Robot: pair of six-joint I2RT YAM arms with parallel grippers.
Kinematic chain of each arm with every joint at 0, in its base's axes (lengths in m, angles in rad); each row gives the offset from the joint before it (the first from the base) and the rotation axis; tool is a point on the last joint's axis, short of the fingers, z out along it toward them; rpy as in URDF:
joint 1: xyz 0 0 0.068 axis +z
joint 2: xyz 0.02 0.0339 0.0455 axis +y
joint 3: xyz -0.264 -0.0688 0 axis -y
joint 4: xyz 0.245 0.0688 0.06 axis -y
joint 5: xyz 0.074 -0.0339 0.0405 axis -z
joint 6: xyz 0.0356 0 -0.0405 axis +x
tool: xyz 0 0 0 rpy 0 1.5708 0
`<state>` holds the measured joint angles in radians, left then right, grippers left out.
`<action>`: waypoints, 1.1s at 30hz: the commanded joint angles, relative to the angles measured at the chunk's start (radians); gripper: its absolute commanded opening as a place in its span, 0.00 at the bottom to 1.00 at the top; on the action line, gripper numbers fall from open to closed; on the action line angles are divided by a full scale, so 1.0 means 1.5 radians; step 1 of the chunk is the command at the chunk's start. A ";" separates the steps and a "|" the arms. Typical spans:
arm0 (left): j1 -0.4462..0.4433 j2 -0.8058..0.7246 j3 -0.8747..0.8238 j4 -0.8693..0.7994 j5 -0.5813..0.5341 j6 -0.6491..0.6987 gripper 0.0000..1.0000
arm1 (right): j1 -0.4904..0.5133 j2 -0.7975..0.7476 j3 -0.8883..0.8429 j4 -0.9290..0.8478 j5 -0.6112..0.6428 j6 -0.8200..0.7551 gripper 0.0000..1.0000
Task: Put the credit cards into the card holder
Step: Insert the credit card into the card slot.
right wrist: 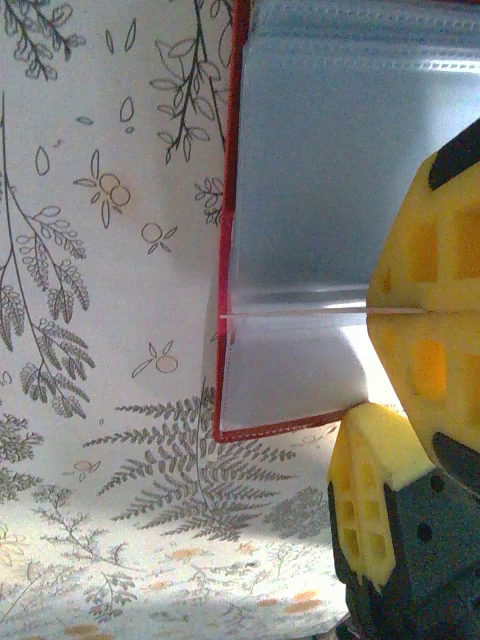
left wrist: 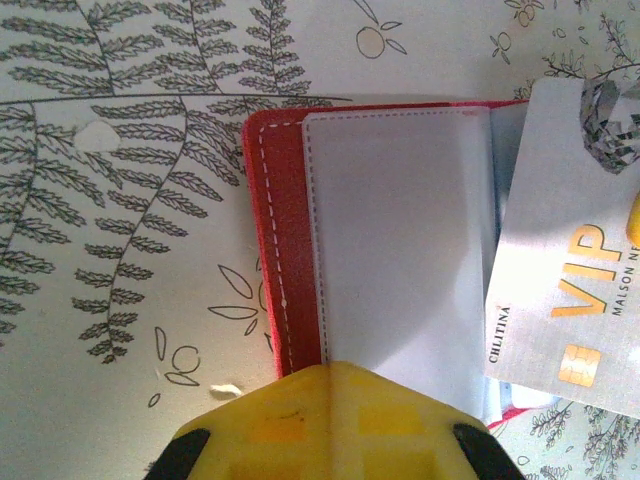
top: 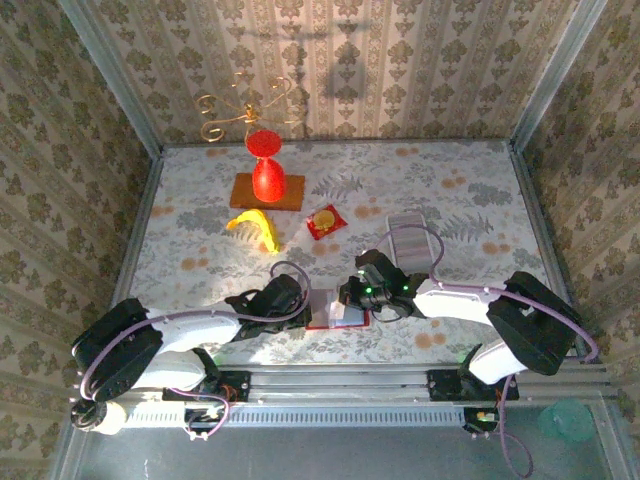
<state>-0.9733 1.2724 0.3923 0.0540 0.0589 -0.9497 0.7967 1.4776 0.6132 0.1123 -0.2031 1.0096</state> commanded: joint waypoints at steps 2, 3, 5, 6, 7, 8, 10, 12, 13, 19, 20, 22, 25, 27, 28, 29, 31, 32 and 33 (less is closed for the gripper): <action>0.003 0.002 -0.017 -0.026 -0.012 -0.010 0.00 | 0.004 0.009 -0.014 0.036 -0.019 0.022 0.00; 0.003 0.002 -0.017 -0.026 -0.011 -0.010 0.00 | 0.004 0.009 -0.016 0.042 -0.022 0.025 0.00; 0.003 0.001 -0.017 -0.026 -0.013 -0.010 0.00 | 0.004 0.008 -0.020 0.050 -0.025 0.030 0.00; 0.003 0.002 -0.017 -0.026 -0.012 -0.010 0.00 | 0.004 0.007 -0.023 0.053 -0.027 0.033 0.00; 0.003 0.001 -0.017 -0.026 -0.012 -0.010 0.00 | 0.004 0.006 -0.026 0.059 -0.028 0.035 0.00; 0.003 0.002 -0.017 -0.026 -0.013 -0.011 0.00 | 0.005 0.005 -0.028 0.061 -0.029 0.037 0.00; 0.003 0.002 -0.018 -0.026 -0.012 -0.011 0.00 | 0.005 0.003 -0.033 0.065 -0.031 0.040 0.00; 0.003 0.002 -0.018 -0.026 -0.012 -0.011 0.00 | 0.004 0.003 -0.039 0.079 -0.037 0.048 0.00; 0.003 0.002 -0.018 -0.026 -0.012 -0.010 0.00 | 0.004 0.004 -0.043 0.088 -0.041 0.054 0.00; 0.003 0.000 -0.019 -0.026 -0.012 -0.011 0.00 | 0.004 0.003 -0.048 0.085 -0.049 0.067 0.00; 0.002 0.000 -0.018 -0.026 -0.012 -0.011 0.00 | 0.004 0.003 -0.048 0.085 -0.050 0.067 0.00; 0.002 0.000 -0.018 -0.026 -0.012 -0.011 0.00 | 0.004 0.010 -0.047 0.086 -0.059 0.070 0.00; 0.002 0.001 -0.018 -0.027 -0.012 -0.011 0.00 | 0.005 0.022 -0.046 0.085 -0.070 0.071 0.01; 0.002 0.001 -0.018 -0.027 -0.012 -0.011 0.00 | 0.004 0.028 -0.045 0.082 -0.071 0.071 0.07; 0.003 0.001 -0.018 -0.027 -0.012 -0.011 0.00 | 0.004 0.030 -0.043 0.077 -0.070 0.069 0.15; 0.002 0.001 -0.018 -0.027 -0.012 -0.012 0.00 | 0.004 0.032 -0.041 0.068 -0.067 0.065 0.18; 0.002 0.001 -0.018 -0.027 -0.011 -0.011 0.00 | 0.004 0.032 -0.036 0.054 -0.062 0.057 0.20; 0.002 0.001 -0.018 -0.027 -0.012 -0.011 0.00 | 0.004 0.032 -0.034 0.047 -0.058 0.054 0.22; 0.002 0.001 -0.018 -0.027 -0.012 -0.011 0.00 | 0.004 0.031 -0.031 0.038 -0.053 0.050 0.25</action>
<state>-0.9737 1.2724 0.3920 0.0547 0.0570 -0.9497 0.7967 1.5143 0.5503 0.2161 -0.2871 1.1007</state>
